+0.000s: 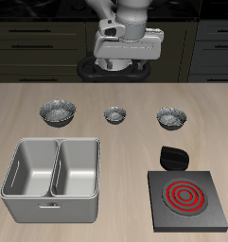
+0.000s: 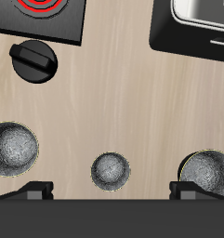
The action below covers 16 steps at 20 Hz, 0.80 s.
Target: Turn off the flat stove
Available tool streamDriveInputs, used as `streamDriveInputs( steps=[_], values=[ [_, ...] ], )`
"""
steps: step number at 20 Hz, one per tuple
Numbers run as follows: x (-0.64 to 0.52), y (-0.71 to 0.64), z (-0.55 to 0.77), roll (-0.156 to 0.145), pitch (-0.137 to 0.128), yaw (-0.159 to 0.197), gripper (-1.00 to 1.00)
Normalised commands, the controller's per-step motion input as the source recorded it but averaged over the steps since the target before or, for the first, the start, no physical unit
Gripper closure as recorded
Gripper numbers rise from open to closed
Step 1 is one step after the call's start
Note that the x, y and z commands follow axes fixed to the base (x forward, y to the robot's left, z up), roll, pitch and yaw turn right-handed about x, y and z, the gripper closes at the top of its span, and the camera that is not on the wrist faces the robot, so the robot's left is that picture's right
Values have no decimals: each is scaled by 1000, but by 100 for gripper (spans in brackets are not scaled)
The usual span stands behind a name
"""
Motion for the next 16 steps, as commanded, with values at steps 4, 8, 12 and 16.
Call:
streamDriveInputs(
  steps=[4, 8, 12, 16],
  values=[
    [311, 197, -85, -30, 34, 38, -100],
    [233, 277, 6, 9, 22, 20, -100],
    [172, 220, 27, 7, 2, 21, -100],
    [183, 294, 37, 7, 1, 32, -100]
  ],
)
